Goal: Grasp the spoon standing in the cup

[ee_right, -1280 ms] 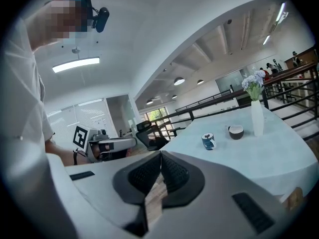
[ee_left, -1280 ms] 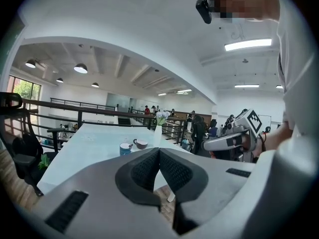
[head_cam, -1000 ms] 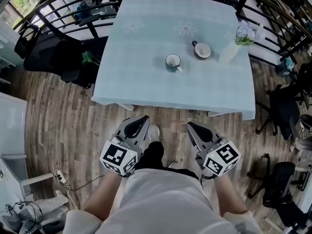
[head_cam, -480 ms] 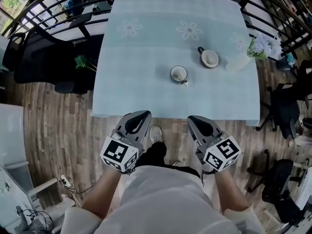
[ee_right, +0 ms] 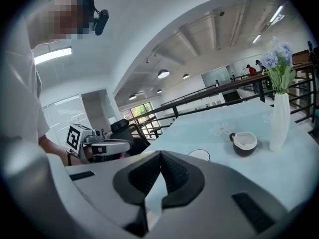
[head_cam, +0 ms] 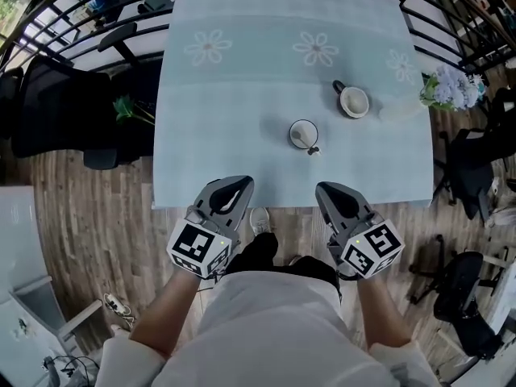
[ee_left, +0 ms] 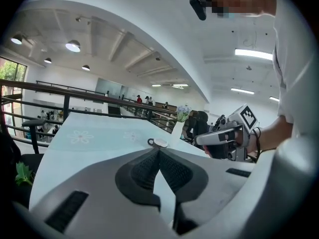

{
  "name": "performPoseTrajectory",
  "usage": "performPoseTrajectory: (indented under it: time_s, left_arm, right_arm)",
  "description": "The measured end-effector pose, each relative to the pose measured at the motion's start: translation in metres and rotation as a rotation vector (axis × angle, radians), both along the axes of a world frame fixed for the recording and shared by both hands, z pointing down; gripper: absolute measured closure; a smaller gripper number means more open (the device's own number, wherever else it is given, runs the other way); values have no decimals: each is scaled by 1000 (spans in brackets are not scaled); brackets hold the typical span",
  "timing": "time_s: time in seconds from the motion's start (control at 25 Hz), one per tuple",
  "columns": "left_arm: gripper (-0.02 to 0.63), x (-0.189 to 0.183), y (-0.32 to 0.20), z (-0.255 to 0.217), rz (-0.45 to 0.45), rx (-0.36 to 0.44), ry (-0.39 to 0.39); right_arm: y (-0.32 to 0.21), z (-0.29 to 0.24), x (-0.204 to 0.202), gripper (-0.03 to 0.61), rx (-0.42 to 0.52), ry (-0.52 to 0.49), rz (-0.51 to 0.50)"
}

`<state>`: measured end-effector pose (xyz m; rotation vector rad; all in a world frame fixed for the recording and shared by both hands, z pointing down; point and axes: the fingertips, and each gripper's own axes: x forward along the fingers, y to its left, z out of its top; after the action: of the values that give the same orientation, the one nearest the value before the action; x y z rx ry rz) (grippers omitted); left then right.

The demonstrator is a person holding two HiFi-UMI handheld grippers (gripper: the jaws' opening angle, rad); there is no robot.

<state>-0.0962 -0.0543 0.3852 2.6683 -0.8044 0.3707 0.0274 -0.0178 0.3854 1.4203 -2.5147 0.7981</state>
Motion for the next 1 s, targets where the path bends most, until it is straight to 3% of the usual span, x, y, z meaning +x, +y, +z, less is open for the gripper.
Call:
performPoseTrajectory:
  time_s: [0.44,1.0]
  left_arm:
    - [595,7,-28,19,-5,-29,-2]
    - [595,37,-36,49,-148,-72,-37]
  right_arm:
    - [-33,11,4,558,-4,21,-13]
    - [-65,35,34,557,39,95,-214]
